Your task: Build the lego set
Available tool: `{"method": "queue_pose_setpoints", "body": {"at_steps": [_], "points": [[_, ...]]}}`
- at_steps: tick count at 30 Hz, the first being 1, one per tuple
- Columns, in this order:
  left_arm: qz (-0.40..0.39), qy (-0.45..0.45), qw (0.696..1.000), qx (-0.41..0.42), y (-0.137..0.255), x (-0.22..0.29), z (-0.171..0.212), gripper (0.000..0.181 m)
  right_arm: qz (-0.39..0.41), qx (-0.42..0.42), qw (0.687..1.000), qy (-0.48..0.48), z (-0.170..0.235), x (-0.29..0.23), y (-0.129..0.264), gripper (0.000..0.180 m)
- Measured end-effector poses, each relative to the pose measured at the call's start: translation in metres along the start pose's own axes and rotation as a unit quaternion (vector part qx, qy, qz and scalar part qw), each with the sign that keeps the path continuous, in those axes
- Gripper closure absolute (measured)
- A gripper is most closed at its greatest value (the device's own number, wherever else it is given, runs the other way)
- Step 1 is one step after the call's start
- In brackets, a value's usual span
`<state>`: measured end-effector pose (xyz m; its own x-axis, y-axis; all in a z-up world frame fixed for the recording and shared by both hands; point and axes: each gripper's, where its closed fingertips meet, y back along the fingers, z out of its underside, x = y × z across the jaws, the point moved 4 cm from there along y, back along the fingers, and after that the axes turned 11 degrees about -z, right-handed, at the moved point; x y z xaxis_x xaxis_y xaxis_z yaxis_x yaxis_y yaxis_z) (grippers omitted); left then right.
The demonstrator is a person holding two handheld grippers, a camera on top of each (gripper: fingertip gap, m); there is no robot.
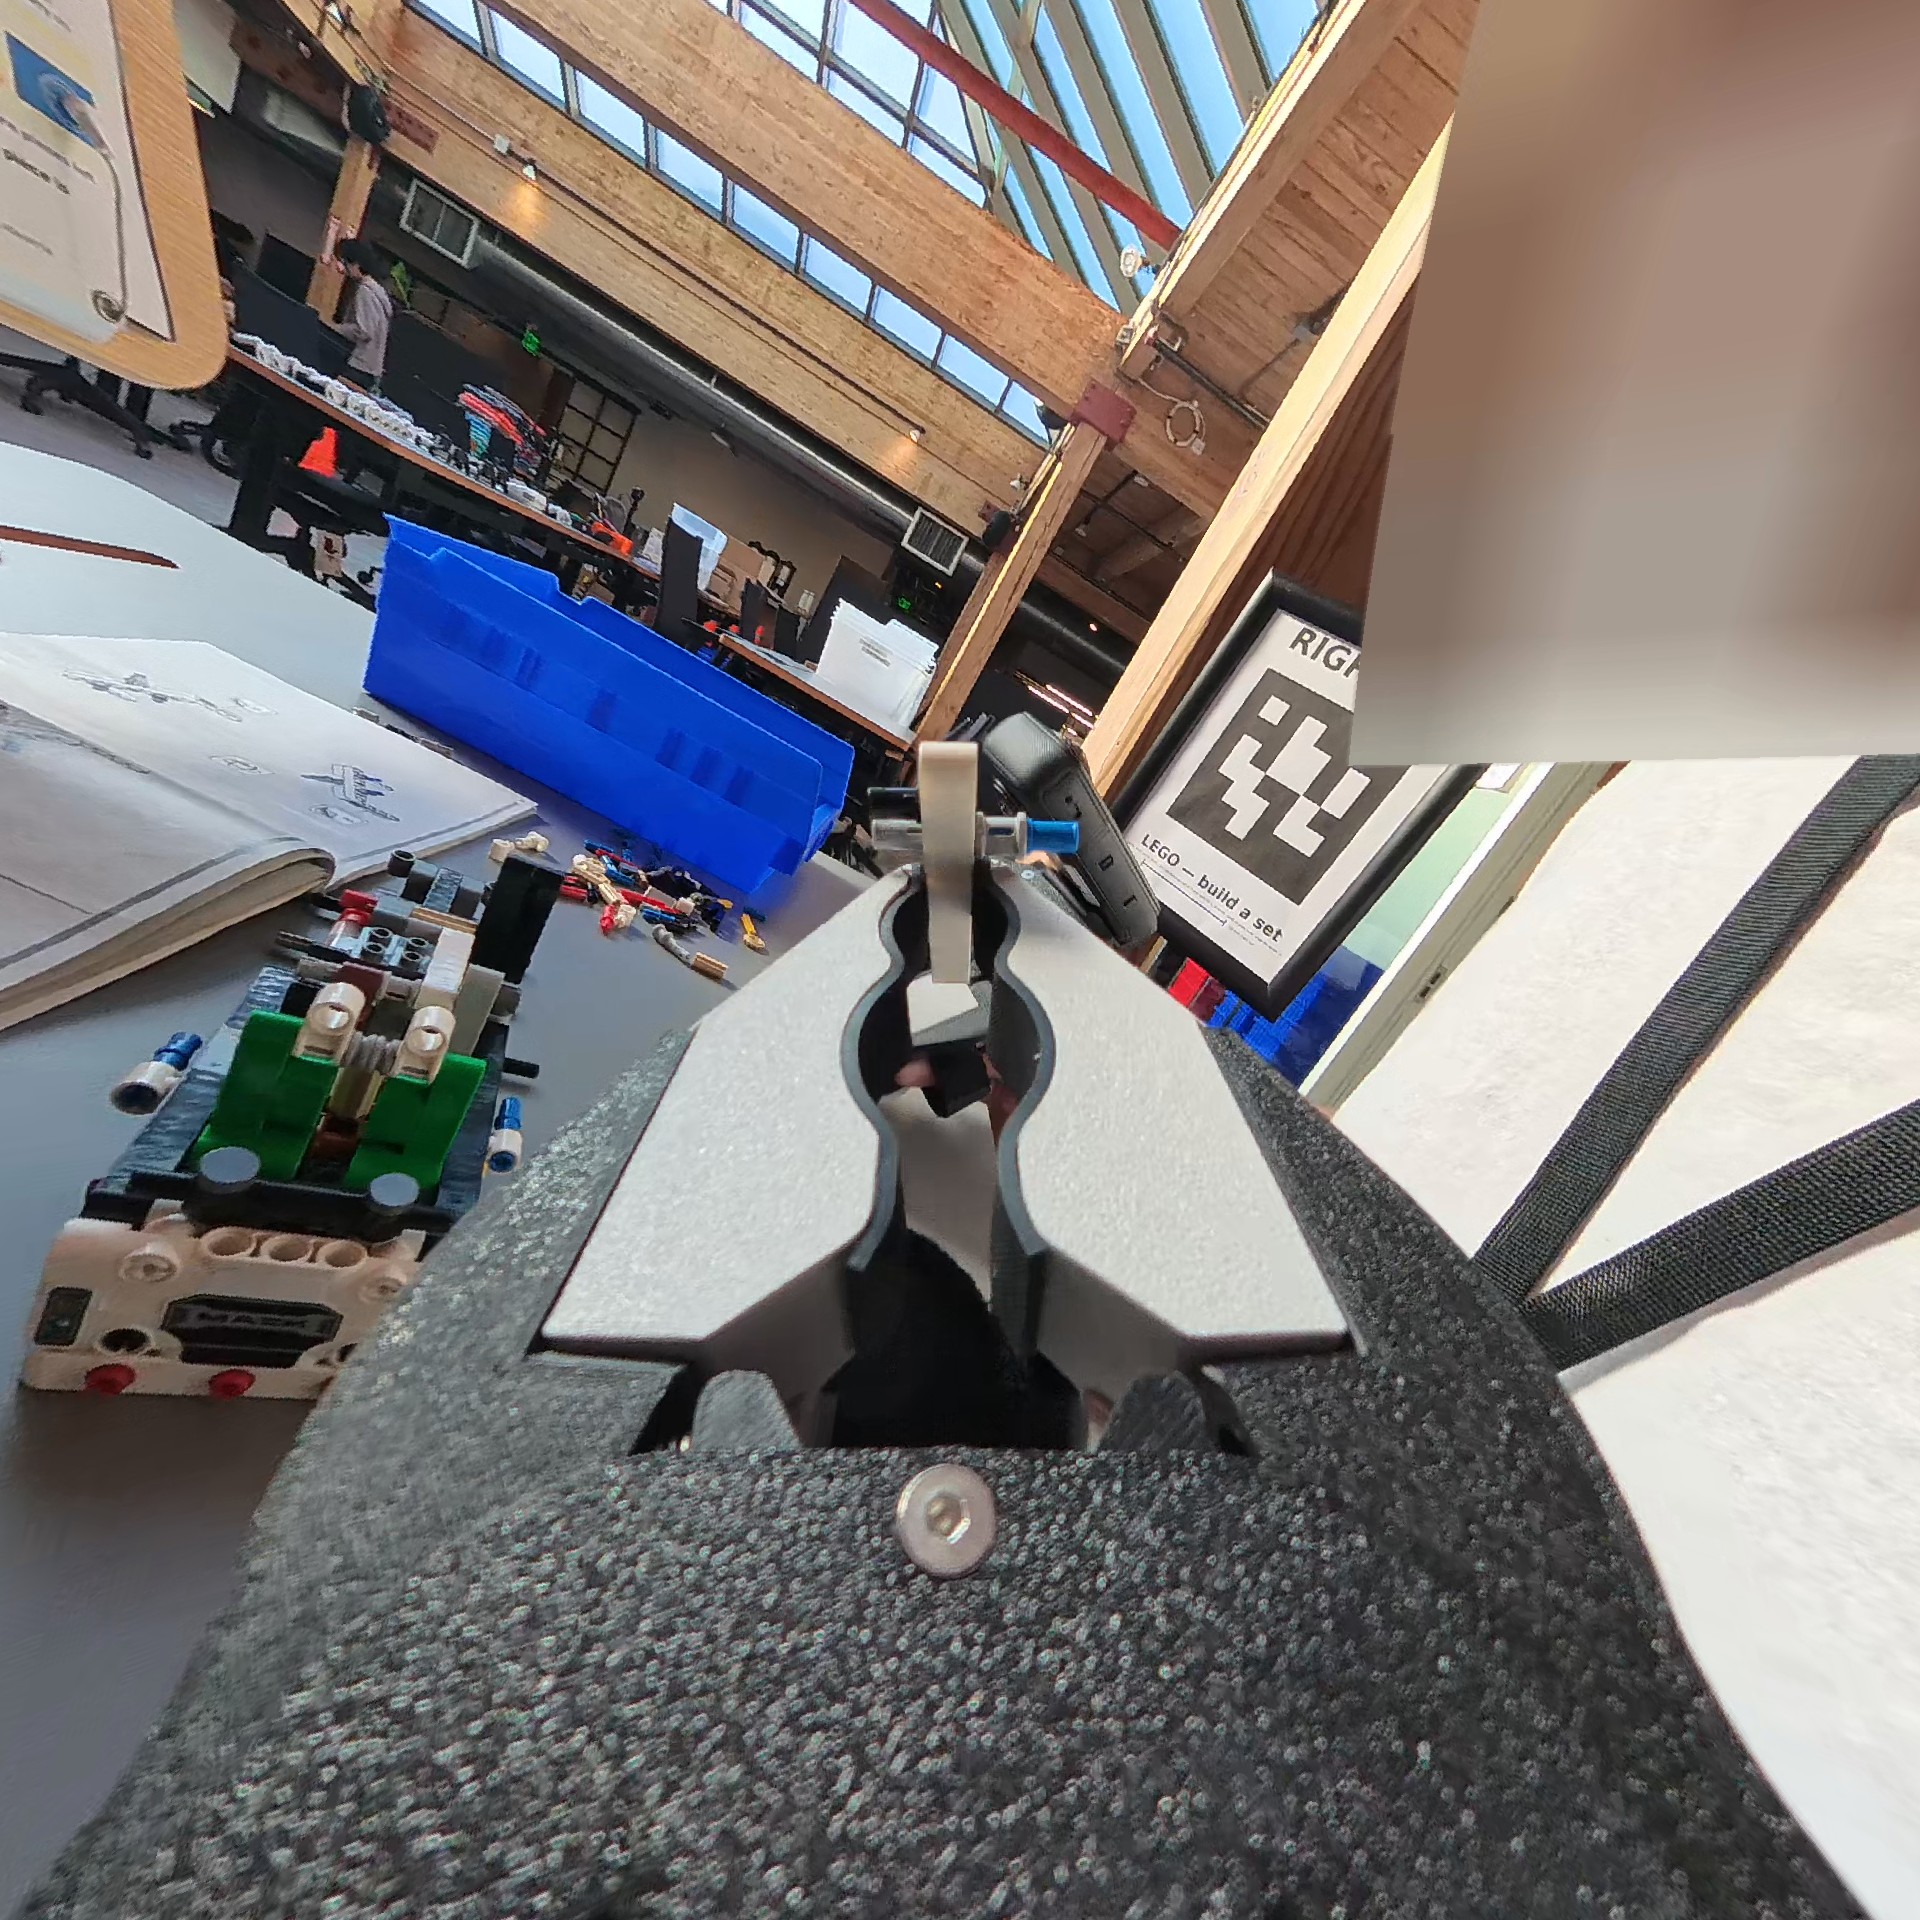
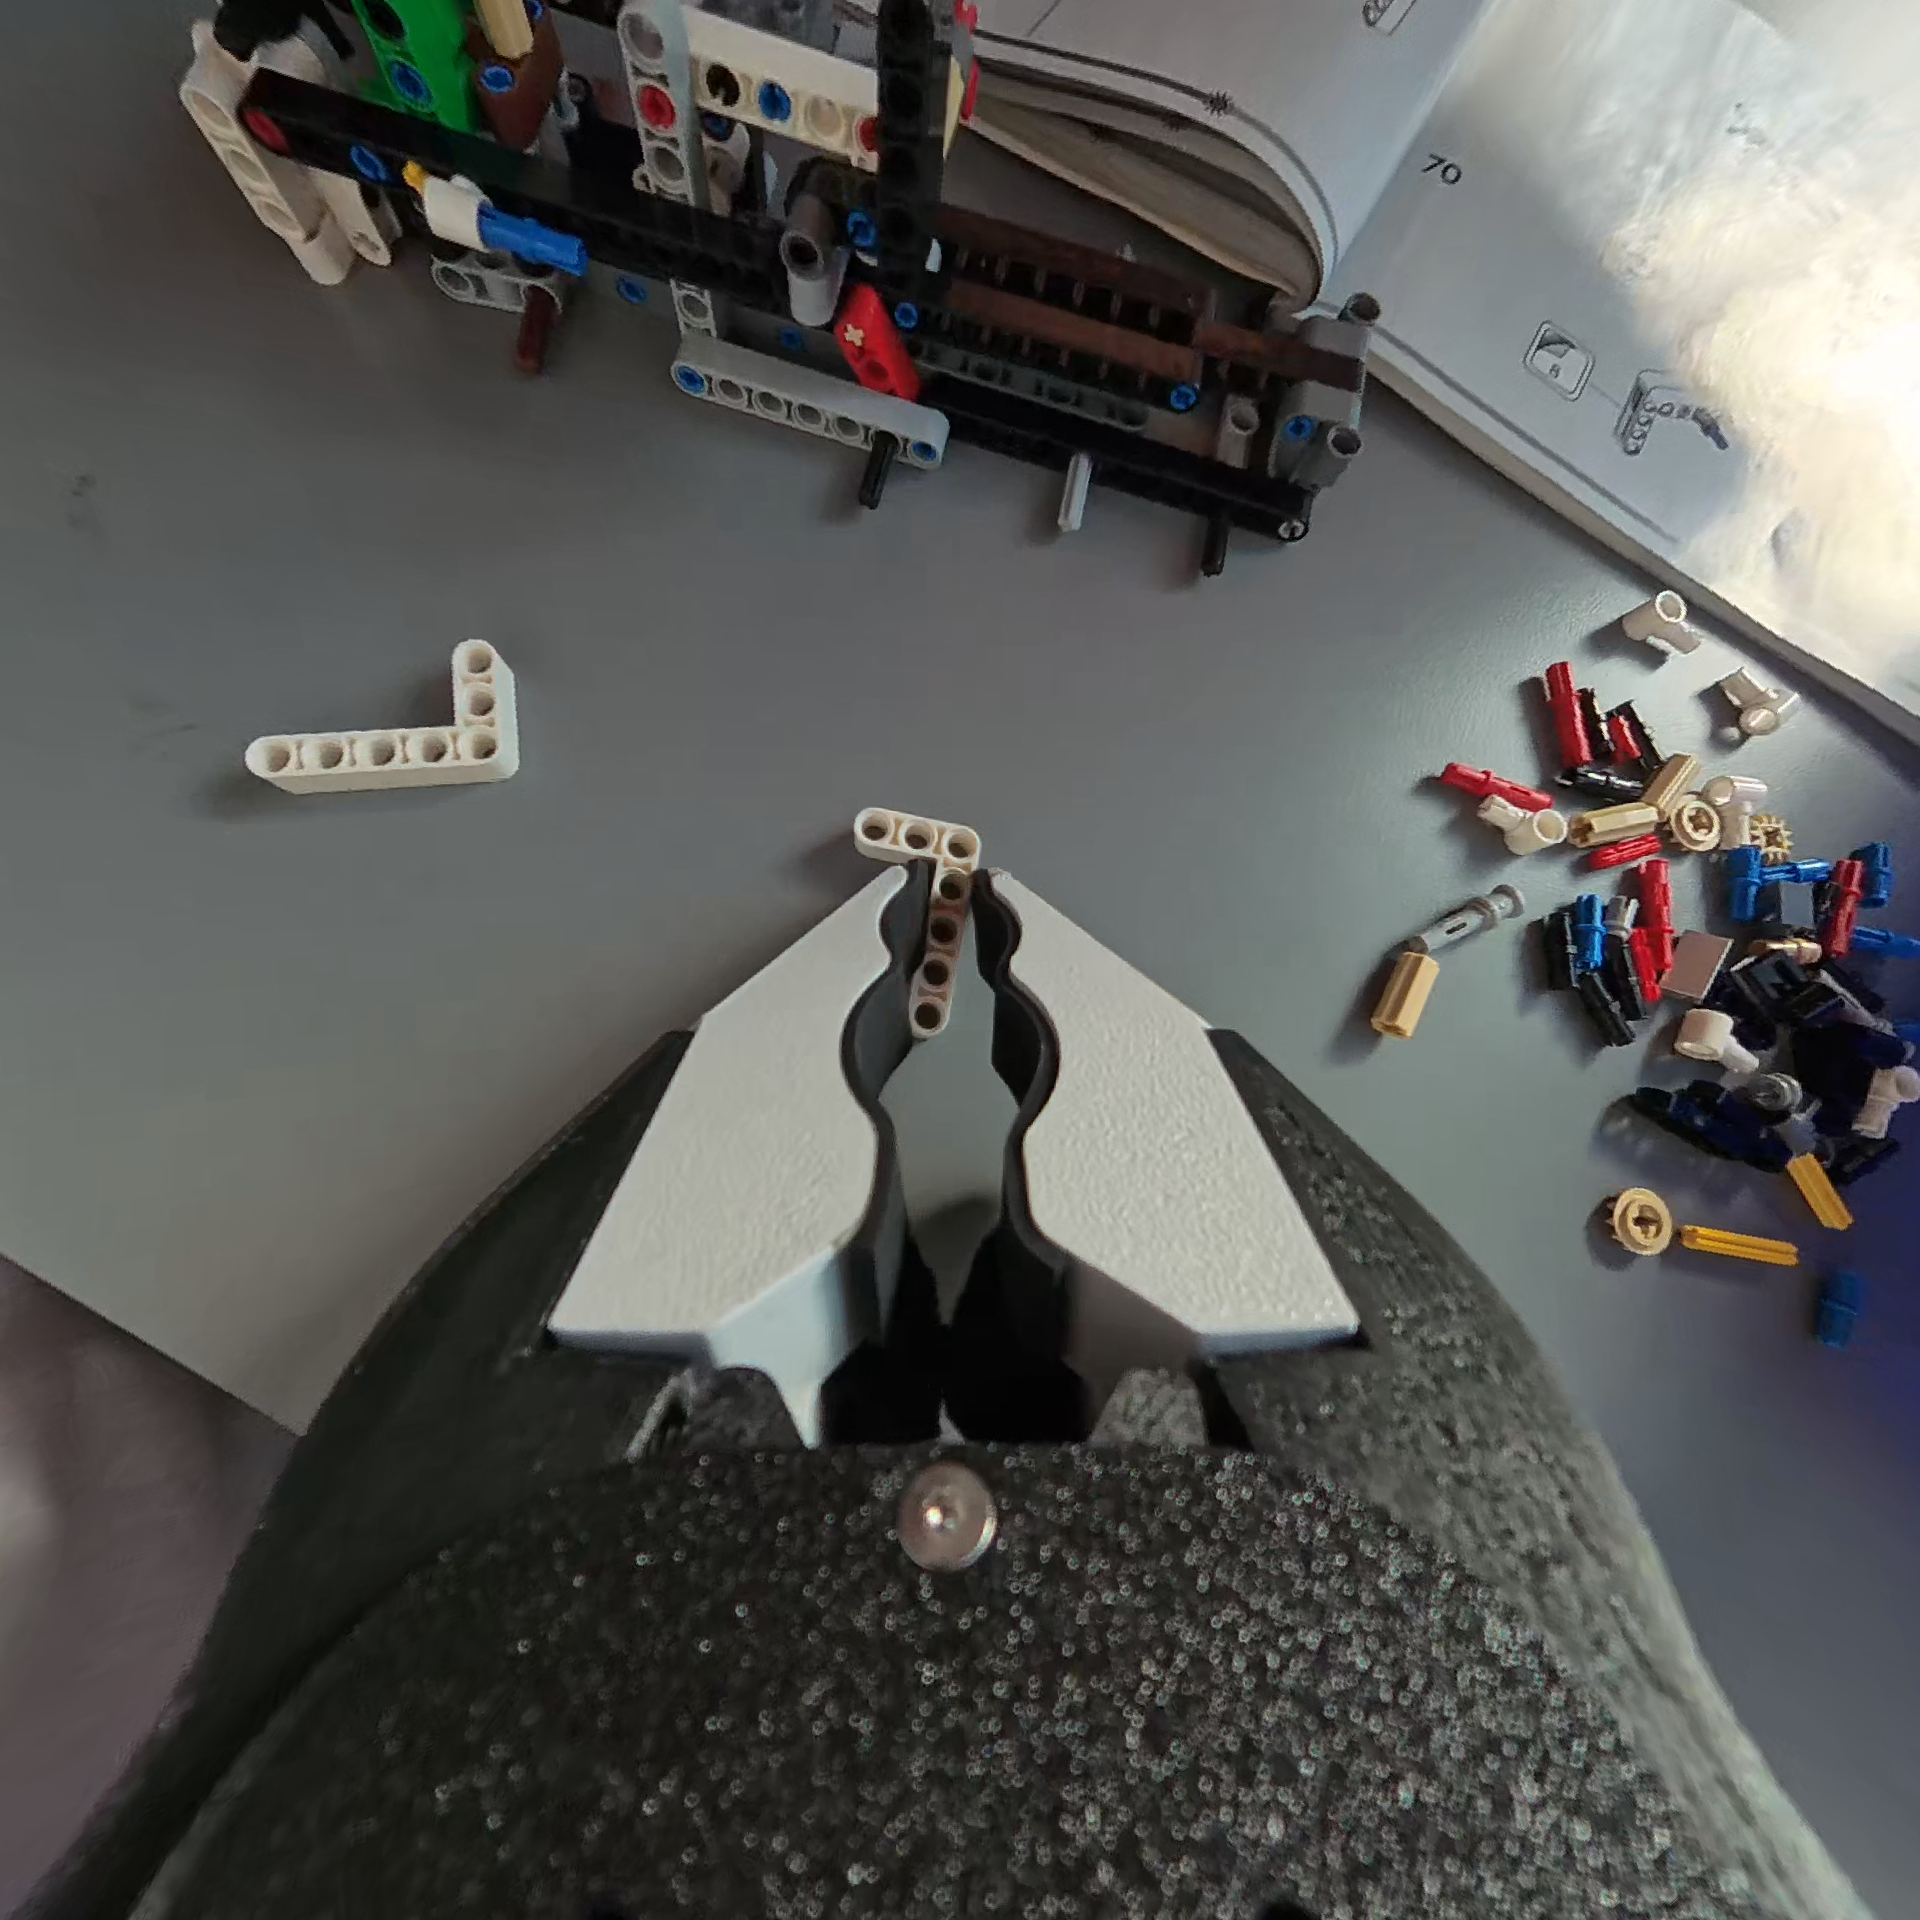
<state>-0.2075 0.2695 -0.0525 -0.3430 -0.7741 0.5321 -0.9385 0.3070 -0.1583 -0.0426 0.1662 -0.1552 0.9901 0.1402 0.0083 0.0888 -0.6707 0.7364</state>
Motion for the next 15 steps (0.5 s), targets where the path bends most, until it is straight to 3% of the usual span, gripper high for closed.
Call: {"method": "queue_pose_setpoints", "body": {"at_steps": [2, 6, 9, 12, 15], "points": [[-0.007, 0.012, 1.0, 0.028, 0.001, -0.002, -0.005, 0.175, 0.022, 0.039, 0.999, 0.012, -0.01, 0.0, 0.001, 0.173], [0.006, 0.067, 0.992, 0.109, -0.007, 0.001, -0.016, 0.176, 0.059, 0.213, 0.974, 0.055, -0.066, -0.022, 0.021, 0.173], [0.029, 0.086, 0.989, 0.121, -0.023, 0.01, -0.012, 0.175, 0.044, 0.286, 0.954, 0.079, -0.098, -0.048, 0.027, 0.174], [0.031, 0.066, 0.992, 0.105, -0.031, 0.018, -0.008, 0.176, 0.006, 0.221, 0.971, 0.094, -0.088, -0.052, 0.016, 0.173], [0.013, 0.032, 0.997, 0.074, -0.026, 0.019, -0.007, 0.176, -0.013, 0.082, 0.992, 0.095, -0.05, -0.041, 0.006, 0.173]]}}
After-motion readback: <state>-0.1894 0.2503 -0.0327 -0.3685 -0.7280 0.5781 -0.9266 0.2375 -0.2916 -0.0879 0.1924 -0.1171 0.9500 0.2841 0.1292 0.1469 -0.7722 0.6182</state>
